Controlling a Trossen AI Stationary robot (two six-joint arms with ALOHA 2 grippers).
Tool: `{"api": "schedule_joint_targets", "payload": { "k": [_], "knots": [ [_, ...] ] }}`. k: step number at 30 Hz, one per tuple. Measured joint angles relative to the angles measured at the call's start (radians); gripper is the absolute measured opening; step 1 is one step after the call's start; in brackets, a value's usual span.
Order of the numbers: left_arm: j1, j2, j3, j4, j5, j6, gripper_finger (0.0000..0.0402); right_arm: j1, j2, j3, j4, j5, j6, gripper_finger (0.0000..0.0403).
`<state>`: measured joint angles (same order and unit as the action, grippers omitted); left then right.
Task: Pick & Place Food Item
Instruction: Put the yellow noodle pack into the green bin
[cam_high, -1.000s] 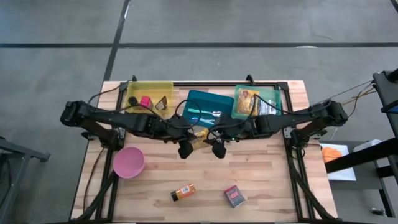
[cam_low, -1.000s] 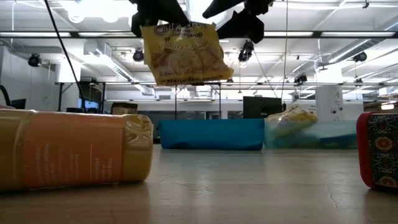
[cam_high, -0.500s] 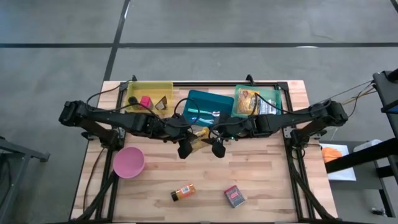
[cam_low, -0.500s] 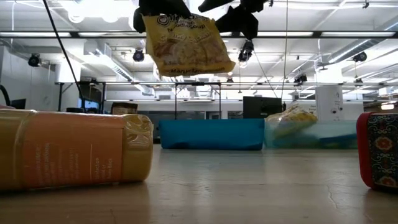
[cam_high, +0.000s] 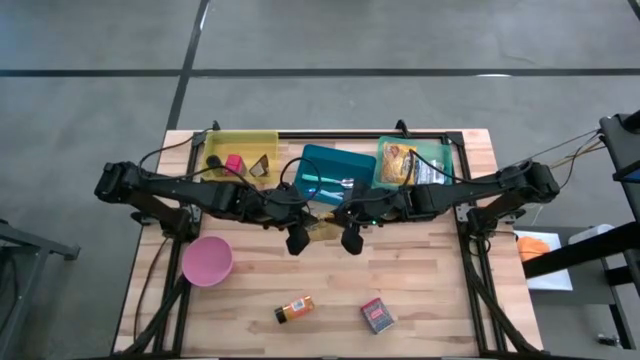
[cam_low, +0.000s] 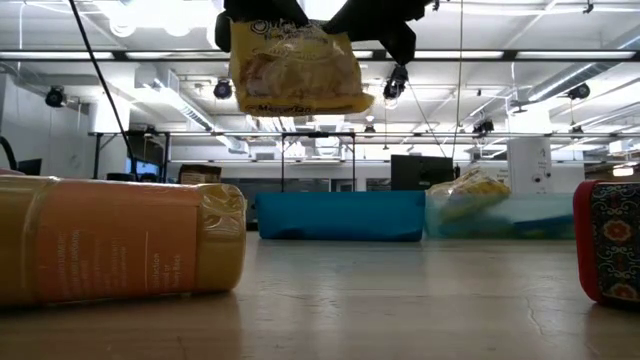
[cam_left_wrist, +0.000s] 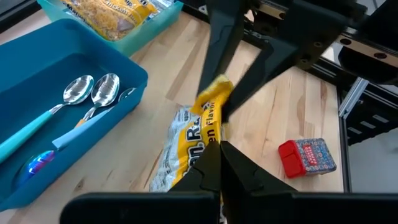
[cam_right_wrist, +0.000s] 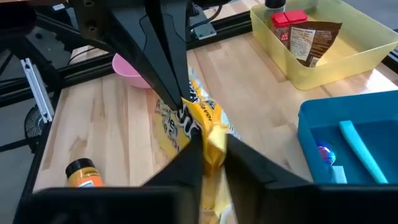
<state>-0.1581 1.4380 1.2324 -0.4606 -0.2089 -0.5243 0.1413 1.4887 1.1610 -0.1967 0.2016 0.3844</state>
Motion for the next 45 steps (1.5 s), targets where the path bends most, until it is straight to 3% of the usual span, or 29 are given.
{"api": "schedule_joint_targets", "payload": {
  "k": [3, 14, 25, 30, 37, 45],
  "knots": [
    [0.0, 0.0, 0.0, 0.001, 0.0, 0.0, 0.0, 0.0, 0.0, 0.0, 0.002, -0.001, 0.0, 0.0018],
    [0.0, -0.002, 0.0, 0.035, 0.026, -0.007, 0.0013, 0.0, -0.001, 0.0, 0.0, -0.022, 0.031, 0.0008],
    [0.001, -0.004, 0.001, 0.115, 0.045, -0.033, 0.013, 0.005, -0.001, 0.0, -0.02, -0.046, 0.083, 0.0007],
    [0.002, -0.027, 0.001, 0.128, 0.051, -0.072, 0.0174, 0.005, -0.013, 0.0, -0.107, -0.023, 0.123, 0.0007],
    [-0.002, -0.113, 0.001, 0.09, 0.093, -0.126, 0.0192, -0.027, -0.11, 0.005, -0.265, 0.032, 0.147, 0.0007],
    [-0.011, -0.14, -0.014, -0.018, 0.102, -0.136, 0.0193, -0.185, -0.294, 0.006, -0.476, 0.079, 0.193, 0.0007]
  ]
}}
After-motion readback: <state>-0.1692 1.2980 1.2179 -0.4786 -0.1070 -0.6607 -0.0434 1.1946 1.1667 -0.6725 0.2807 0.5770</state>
